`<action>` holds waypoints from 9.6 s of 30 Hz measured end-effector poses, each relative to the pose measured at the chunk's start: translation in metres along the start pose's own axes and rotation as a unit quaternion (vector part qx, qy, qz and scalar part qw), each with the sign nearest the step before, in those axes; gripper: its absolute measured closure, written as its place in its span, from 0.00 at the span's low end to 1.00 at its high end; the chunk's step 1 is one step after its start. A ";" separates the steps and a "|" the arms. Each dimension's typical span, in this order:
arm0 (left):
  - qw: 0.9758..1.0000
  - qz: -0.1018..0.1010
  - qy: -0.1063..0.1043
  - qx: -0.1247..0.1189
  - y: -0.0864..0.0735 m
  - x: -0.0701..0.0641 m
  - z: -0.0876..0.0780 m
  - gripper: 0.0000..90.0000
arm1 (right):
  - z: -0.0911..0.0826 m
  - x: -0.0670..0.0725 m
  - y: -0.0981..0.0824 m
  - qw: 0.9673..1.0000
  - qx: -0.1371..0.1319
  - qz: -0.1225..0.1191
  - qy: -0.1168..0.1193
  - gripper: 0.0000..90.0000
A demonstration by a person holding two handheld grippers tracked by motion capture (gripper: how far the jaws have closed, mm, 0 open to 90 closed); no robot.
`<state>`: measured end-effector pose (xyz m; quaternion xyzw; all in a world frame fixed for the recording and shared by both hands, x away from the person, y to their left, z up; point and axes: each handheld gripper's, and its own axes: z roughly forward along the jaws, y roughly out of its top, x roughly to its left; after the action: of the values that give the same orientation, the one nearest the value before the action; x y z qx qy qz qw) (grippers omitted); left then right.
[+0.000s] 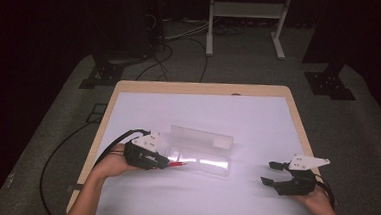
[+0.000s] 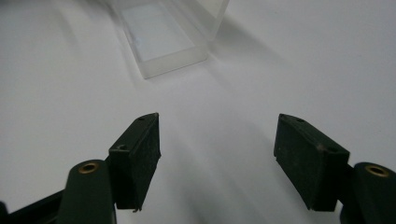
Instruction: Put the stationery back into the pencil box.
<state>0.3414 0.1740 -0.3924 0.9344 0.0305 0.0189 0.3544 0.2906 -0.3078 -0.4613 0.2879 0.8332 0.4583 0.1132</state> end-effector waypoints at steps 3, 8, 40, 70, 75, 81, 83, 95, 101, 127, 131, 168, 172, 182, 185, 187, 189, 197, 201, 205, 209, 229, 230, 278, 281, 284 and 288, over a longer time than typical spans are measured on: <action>1.000 0.005 0.000 0.001 0.006 0.003 0.000 0.88 | 0.000 0.000 0.000 1.000 -0.001 0.000 0.001 0.34; 1.000 0.006 0.001 0.000 0.013 0.008 -0.001 0.88 | 0.001 -0.001 0.000 1.000 0.001 0.001 0.004 0.33; 1.000 0.025 -0.015 0.005 0.053 0.038 0.036 0.88 | 0.001 0.001 0.000 1.000 0.004 0.003 0.001 0.26; 0.998 0.046 -0.028 0.017 0.076 0.045 0.072 0.88 | -0.002 0.001 -0.001 1.000 0.001 0.001 0.003 0.25; 0.999 0.039 -0.032 0.019 0.073 0.047 0.079 0.88 | -0.003 0.001 -0.001 1.000 -0.001 -0.001 0.003 0.25; 0.998 0.038 -0.035 0.024 0.071 0.048 0.088 0.88 | -0.003 0.002 -0.001 1.000 -0.001 -0.004 0.003 0.25; 0.998 0.036 -0.034 0.027 0.071 0.048 0.091 0.88 | -0.003 0.002 -0.001 1.000 -0.001 -0.004 0.004 0.25; 0.998 0.029 -0.041 0.034 0.066 0.050 0.109 0.88 | -0.003 0.003 -0.001 1.000 0.000 -0.005 0.005 0.25; 0.997 0.032 -0.043 0.050 0.065 0.049 0.116 0.88 | -0.003 0.003 -0.001 1.000 0.000 -0.006 0.006 0.25; 0.996 0.029 -0.044 0.074 0.061 0.048 0.130 0.88 | -0.002 0.004 0.000 1.000 0.002 -0.009 0.009 0.25; 0.996 0.030 -0.044 0.076 0.061 0.048 0.131 0.88 | -0.002 0.004 0.000 1.000 0.003 -0.010 0.009 0.25; 0.997 0.031 -0.037 0.056 0.068 0.038 0.114 0.77 | 0.000 0.004 -0.002 1.000 0.010 -0.010 0.005 0.24; 0.998 0.023 -0.042 0.048 0.067 0.038 0.111 0.73 | 0.001 0.004 -0.002 1.000 0.010 -0.010 0.005 0.24; 0.999 0.011 -0.032 0.030 0.058 0.036 0.102 0.69 | 0.001 0.004 -0.002 1.000 0.010 -0.010 0.005 0.24; 0.999 0.010 -0.028 0.028 0.057 0.035 0.099 0.69 | 0.001 0.004 -0.001 1.000 0.010 -0.010 0.004 0.24; 0.999 0.008 -0.026 0.026 0.055 0.035 0.098 0.69 | 0.001 0.004 -0.001 1.000 0.010 -0.010 0.004 0.24; 0.999 0.006 -0.024 0.024 0.054 0.035 0.096 0.69 | 0.001 0.004 -0.001 1.000 0.010 -0.010 0.004 0.24; 1.000 0.004 -0.022 0.020 0.050 0.034 0.089 0.68 | 0.001 0.004 -0.001 1.000 0.010 -0.010 0.004 0.24; 1.000 0.002 -0.020 0.016 0.048 0.034 0.086 0.68 | 0.001 0.003 -0.002 1.000 0.010 -0.010 0.003 0.24; 1.000 0.000 -0.018 0.013 0.046 0.033 0.083 0.68 | 0.001 0.003 -0.002 1.000 0.010 -0.008 0.004 0.24; 1.000 -0.002 -0.016 0.013 0.043 0.032 0.079 0.67 | 0.001 0.003 -0.002 1.000 0.010 -0.009 0.004 0.24; 1.000 -0.021 -0.001 -0.002 0.028 0.027 0.061 0.63 | 0.002 0.003 -0.001 1.000 0.013 -0.008 0.002 0.23; 1.000 -0.022 -0.001 -0.003 0.027 0.026 0.061 0.63 | 0.002 0.003 -0.001 1.000 0.014 -0.008 0.003 0.23; 0.994 -0.077 0.063 -0.054 -0.018 0.007 0.020 0.33 | 0.006 0.005 -0.001 1.000 0.022 -0.012 0.000 0.23; 0.993 -0.081 0.064 -0.057 -0.022 0.006 0.019 0.33 | 0.007 0.005 -0.001 1.000 0.024 -0.012 -0.001 0.22; 0.993 -0.083 0.067 -0.059 -0.024 0.005 0.017 0.31 | 0.007 0.005 -0.001 1.000 0.024 -0.013 -0.001 0.22; 0.992 -0.086 0.073 -0.061 -0.027 0.004 0.014 0.28 | 0.007 0.005 -0.001 1.000 0.025 -0.012 -0.001 0.22</action>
<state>0.3446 0.1856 -0.4208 0.9010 0.1355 0.0582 0.4081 0.2889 -0.3007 -0.4658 0.2812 0.8475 0.4359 0.1125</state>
